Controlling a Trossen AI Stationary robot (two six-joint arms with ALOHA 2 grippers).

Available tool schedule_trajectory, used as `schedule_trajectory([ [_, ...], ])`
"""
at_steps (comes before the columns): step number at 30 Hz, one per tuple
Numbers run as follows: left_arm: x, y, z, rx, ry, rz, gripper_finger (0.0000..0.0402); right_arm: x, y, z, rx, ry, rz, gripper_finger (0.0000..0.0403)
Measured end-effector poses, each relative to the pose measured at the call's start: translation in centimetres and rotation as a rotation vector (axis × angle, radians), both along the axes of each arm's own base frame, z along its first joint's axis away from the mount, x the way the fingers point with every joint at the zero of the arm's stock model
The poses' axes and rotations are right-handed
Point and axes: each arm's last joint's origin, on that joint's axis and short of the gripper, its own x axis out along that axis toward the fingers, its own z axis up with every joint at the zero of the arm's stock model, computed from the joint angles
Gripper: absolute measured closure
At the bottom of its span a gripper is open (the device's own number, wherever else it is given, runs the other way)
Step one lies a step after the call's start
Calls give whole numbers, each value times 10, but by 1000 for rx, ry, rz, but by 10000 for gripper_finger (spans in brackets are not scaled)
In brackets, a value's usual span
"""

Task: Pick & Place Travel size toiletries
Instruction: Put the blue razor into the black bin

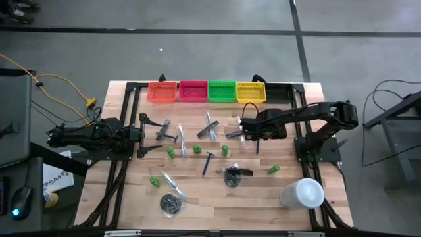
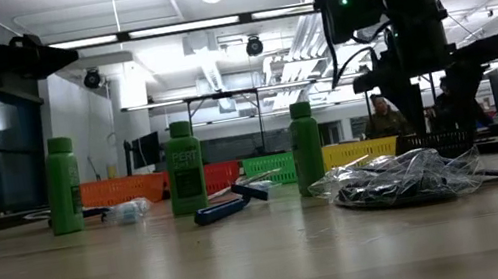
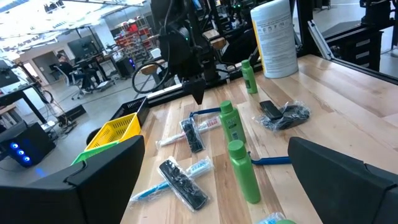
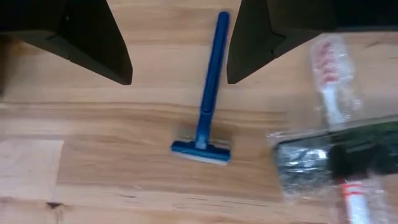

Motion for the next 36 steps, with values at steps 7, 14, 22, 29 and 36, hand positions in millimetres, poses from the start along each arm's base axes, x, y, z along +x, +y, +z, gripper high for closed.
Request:
schedule_trajectory([
  [7, 0, 0, 0, 0, 0, 0, 5, 0, 0, -19, 28, -93, -16, 144],
  [14, 0, 0, 0, 0, 0, 0, 5, -6, -6, -28, 19, -88, -48, 154],
  [22, 0, 0, 0, 0, 0, 0, 5, 2, -7, -42, 21, -78, -22, 220],
  [29, 0, 0, 0, 0, 0, 0, 5, 5, -7, -43, 34, -99, -5, 272],
  [36, 0, 0, 0, 0, 0, 0, 5, 5, -7, -43, 56, -102, 4, 360],
])
